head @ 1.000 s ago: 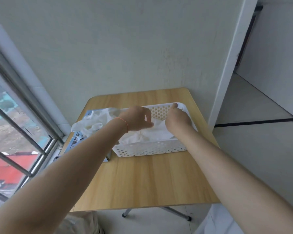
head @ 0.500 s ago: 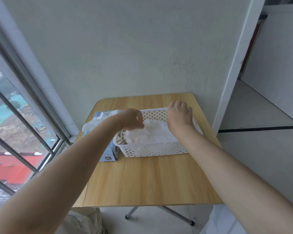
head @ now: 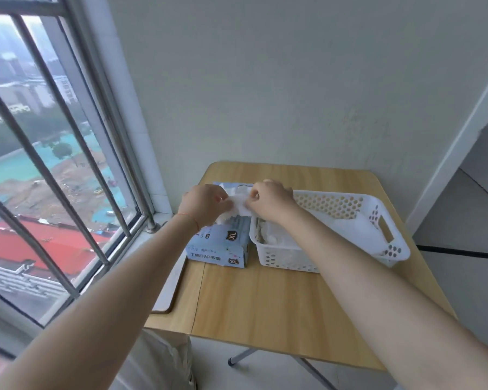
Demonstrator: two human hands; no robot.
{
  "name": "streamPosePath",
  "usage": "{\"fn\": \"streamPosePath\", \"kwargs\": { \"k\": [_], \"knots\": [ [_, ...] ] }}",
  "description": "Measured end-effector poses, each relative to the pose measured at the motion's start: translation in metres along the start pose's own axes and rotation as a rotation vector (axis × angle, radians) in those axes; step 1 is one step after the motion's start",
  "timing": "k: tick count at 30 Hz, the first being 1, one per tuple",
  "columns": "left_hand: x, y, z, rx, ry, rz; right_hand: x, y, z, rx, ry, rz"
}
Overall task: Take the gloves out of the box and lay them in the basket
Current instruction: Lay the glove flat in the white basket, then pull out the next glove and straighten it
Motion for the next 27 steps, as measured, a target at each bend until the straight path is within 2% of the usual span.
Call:
{"fn": "streamPosePath", "kwargs": {
  "k": [6,10,12,19,23,27],
  "knots": [
    [0.005,-0.014,-0.001,-0.002,0.109,-0.123,0.004,-0.014,0.006,0.004,0.084,0.090],
    [0.009,-0.015,-0.001,-0.049,0.255,-0.198,0.011,-0.023,0.001,0.063,-0.019,0.331],
    [0.015,-0.015,0.000,-0.058,0.303,-0.216,0.012,-0.024,-0.001,0.100,-0.041,0.323],
    [0.035,-0.010,0.002,-0.118,0.345,-0.224,0.028,-0.031,0.002,0.128,0.101,0.417],
    [0.040,-0.012,0.000,-0.031,0.331,-0.320,0.041,-0.031,0.000,0.127,0.210,0.460],
    [0.047,-0.014,-0.004,0.062,0.366,-0.453,0.044,-0.026,-0.004,0.087,0.131,0.404]
  ]
}}
Point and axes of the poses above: each hand's wrist, its own z-axis towards the middle knuckle, its own x-axis out of the back of the hand, y = z × x, the point moved 2 cm from there along z, towards the middle knuckle, and after that the axes turned 8 degrees about -x, right-handed, at the moved point
